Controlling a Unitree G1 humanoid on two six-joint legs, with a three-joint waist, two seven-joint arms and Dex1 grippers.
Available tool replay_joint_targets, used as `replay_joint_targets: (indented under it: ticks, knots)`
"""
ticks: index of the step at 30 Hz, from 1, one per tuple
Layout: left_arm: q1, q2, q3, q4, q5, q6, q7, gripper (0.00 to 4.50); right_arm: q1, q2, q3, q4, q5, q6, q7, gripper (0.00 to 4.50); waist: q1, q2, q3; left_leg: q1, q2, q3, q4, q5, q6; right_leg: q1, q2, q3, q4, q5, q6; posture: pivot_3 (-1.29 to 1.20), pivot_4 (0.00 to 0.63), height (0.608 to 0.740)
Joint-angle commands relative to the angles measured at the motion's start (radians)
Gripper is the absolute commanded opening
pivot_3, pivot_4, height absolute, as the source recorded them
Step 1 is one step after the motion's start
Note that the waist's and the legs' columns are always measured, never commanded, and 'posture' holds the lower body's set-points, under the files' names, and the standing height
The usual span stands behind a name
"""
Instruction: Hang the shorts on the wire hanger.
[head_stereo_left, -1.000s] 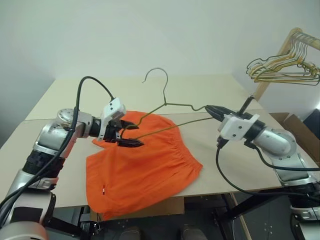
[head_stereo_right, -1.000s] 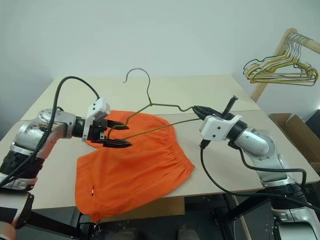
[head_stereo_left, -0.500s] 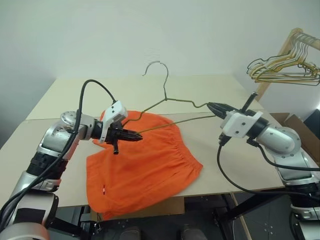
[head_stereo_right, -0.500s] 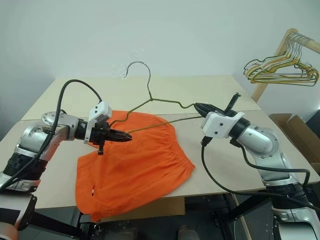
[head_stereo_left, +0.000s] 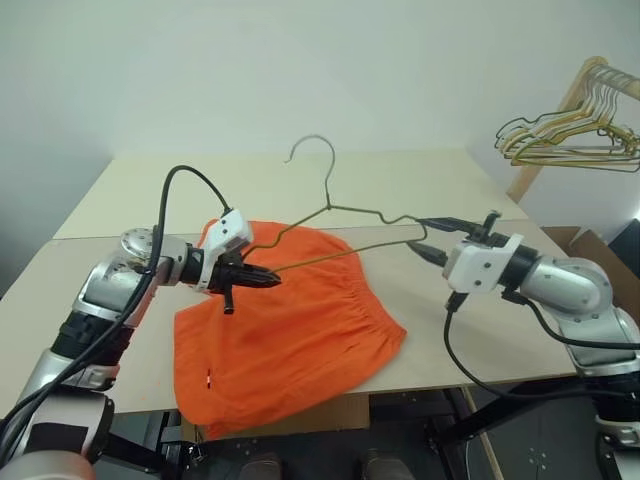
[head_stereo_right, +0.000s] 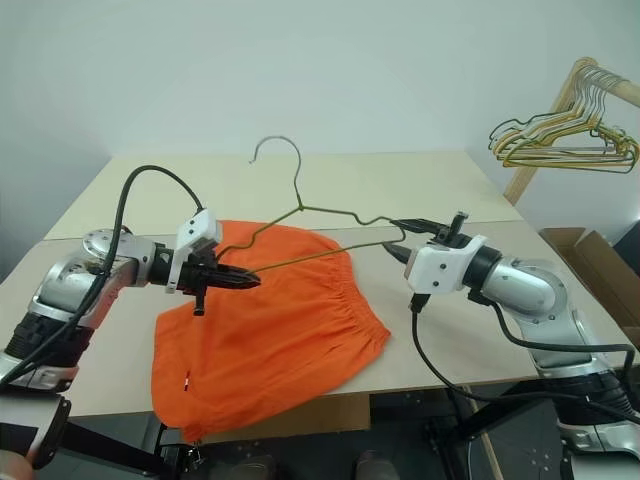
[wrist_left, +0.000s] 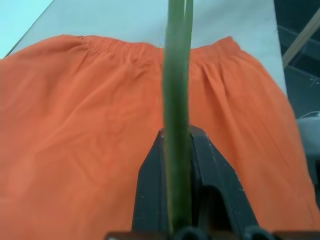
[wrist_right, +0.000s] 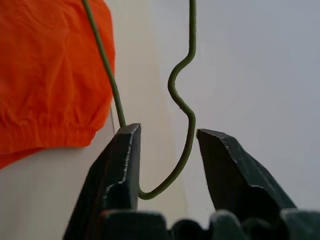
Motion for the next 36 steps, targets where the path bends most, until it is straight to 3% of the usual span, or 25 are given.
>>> replay_joint_targets:
  ticks: [1,4,8,13,19,25,28,36]
  knots:
    - [0.016,0.028,0.02,-0.041,0.04,-0.064,0.011,0.0,-0.001,-0.033,-0.029,-0.063,0.111,0.051,0.082,3.59,0.0,0.0,0.0,0.0,0.0,0.0,0.0,0.0,0.0,0.0,0.0,0.0,0.0,0.0,0.0,0.0,0.0,0.74]
    - [0.079,0.077,-0.026,-0.06,0.153,-0.243,0.004,0.0,-0.001,-0.088,-0.037,-0.156,0.283,0.282,0.203,4.48,-0.004,0.0,0.0,0.001,0.001,0.0,0.0,0.0,0.0,0.0,0.0,0.001,0.0,0.0,0.0,0.0,0.0,0.74]
    - [0.121,0.071,-0.029,-0.077,0.187,-0.325,0.002,0.0,-0.059,-0.159,-0.009,-0.234,0.41,0.578,0.29,4.48,0.004,0.0,0.0,0.002,0.001,0.0,0.0,0.0,0.0,0.001,0.0,0.001,0.001,0.0,-0.001,0.0,0.0,0.74]
    - [0.117,0.037,-0.025,-0.117,0.183,-0.303,0.006,0.0,-0.251,-0.182,0.138,-0.199,0.472,0.979,0.391,4.48,0.007,0.0,0.0,0.001,0.002,0.0,0.006,-0.001,0.002,0.001,-0.001,-0.002,0.002,0.0,-0.001,0.0,0.0,0.74]
    - [0.121,0.027,-0.011,-0.154,0.166,-0.278,-0.004,0.0,-0.407,-0.11,0.352,-0.085,0.328,1.078,0.422,4.48,0.004,0.0,0.0,-0.003,0.002,0.001,0.007,-0.002,0.003,-0.002,-0.001,-0.002,0.003,0.0,-0.001,0.01,0.0,0.74]
    - [0.135,0.035,0.003,-0.18,0.157,-0.264,-0.01,0.0,-0.464,-0.051,0.43,-0.016,0.258,1.084,0.461,4.48,0.008,0.0,0.0,-0.008,0.001,0.002,0.009,-0.002,0.003,-0.006,-0.001,-0.002,0.004,0.001,0.0,0.02,0.0,0.74]
    - [0.138,0.039,0.008,-0.191,0.15,-0.255,-0.012,0.0,-0.469,-0.033,0.446,0.004,0.236,1.076,0.48,3.87,0.012,0.0,0.0,-0.008,0.001,0.002,0.009,-0.002,0.003,-0.006,-0.001,-0.002,0.004,0.001,0.0,0.02,0.0,0.74]
    - [0.151,0.056,0.01,-0.198,0.147,-0.258,-0.02,0.0,-0.458,-0.031,0.432,-0.025,0.217,1.052,0.507,1.19,0.016,0.0,0.0,-0.008,0.001,0.002,0.009,-0.002,0.003,-0.007,-0.001,-0.002,0.004,0.001,0.0,0.03,0.0,0.74]
